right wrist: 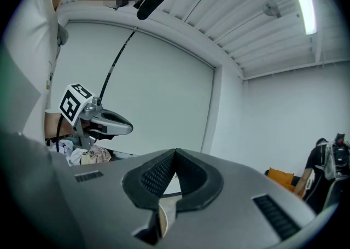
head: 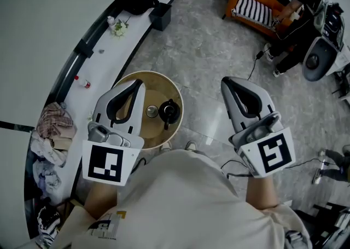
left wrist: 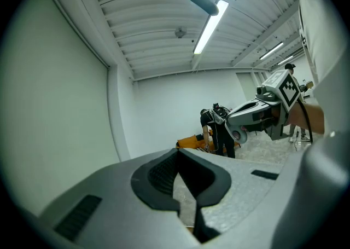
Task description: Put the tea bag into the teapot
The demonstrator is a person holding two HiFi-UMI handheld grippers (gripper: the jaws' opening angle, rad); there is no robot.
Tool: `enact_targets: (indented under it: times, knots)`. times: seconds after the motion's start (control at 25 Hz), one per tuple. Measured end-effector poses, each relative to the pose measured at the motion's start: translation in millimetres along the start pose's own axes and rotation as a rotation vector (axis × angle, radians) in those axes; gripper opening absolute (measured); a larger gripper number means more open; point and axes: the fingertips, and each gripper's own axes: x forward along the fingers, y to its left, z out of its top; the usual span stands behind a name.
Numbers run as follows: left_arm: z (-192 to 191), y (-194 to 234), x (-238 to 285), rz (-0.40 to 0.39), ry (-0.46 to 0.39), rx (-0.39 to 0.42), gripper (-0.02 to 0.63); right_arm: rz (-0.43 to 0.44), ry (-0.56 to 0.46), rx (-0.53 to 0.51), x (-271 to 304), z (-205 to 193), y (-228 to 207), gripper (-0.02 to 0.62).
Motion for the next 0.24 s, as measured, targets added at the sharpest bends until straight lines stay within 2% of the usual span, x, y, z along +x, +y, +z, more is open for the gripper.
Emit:
enact_targets:
  times: [0.24]
  knots:
    - [-4.5, -2.7, -1.6, -0.007, 0.004, 0.005, 0.008, -0.011, 0.021, 0.010, -1.7, -12.7, -0.9, 0.006]
